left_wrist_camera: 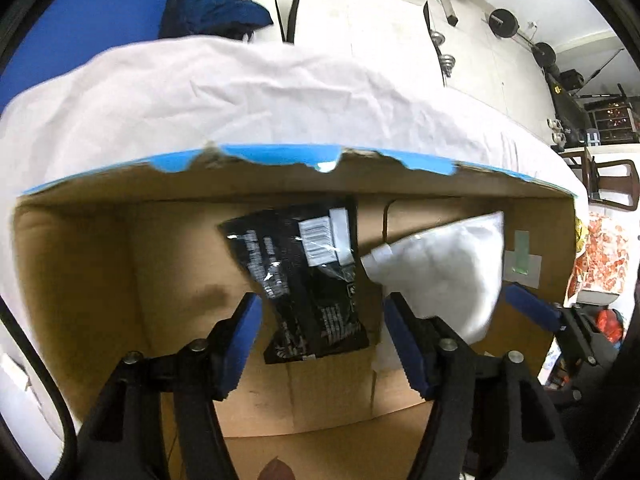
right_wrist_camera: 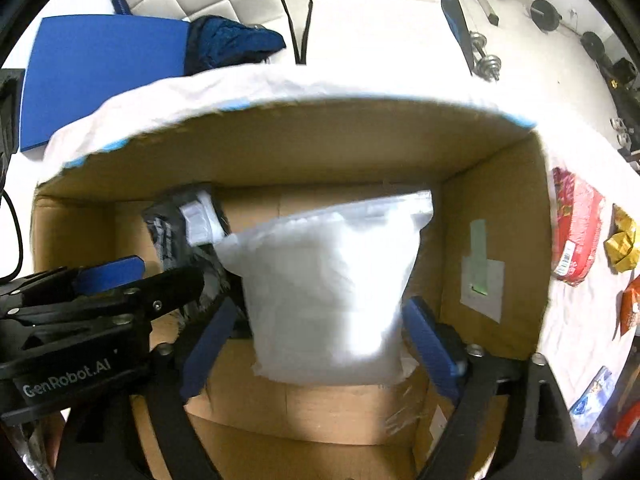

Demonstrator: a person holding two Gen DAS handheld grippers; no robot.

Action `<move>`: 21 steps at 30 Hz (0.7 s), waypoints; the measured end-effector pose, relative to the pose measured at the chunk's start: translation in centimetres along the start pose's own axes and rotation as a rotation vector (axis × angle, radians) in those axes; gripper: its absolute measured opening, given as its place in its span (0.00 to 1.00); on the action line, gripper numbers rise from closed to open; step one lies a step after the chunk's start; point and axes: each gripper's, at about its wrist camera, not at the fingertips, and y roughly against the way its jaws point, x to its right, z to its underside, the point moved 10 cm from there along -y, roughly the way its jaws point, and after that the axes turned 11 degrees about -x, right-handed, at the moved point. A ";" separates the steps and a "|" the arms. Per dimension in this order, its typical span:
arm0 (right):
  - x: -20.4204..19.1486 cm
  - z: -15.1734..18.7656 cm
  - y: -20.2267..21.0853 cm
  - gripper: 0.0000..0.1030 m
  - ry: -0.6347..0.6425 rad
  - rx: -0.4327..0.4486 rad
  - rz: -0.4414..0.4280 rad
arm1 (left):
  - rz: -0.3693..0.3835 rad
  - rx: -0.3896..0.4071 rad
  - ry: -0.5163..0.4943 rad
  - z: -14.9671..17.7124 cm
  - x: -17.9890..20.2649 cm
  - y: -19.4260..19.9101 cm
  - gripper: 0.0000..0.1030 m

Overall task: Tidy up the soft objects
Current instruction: 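Open both tools to drop the black pack and white bag into the box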

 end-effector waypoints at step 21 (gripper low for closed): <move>0.2 9.2 6.2 1.00 0.020 0.111 0.106 | -0.200 0.358 0.053 8.8 -1.6 6.6 0.99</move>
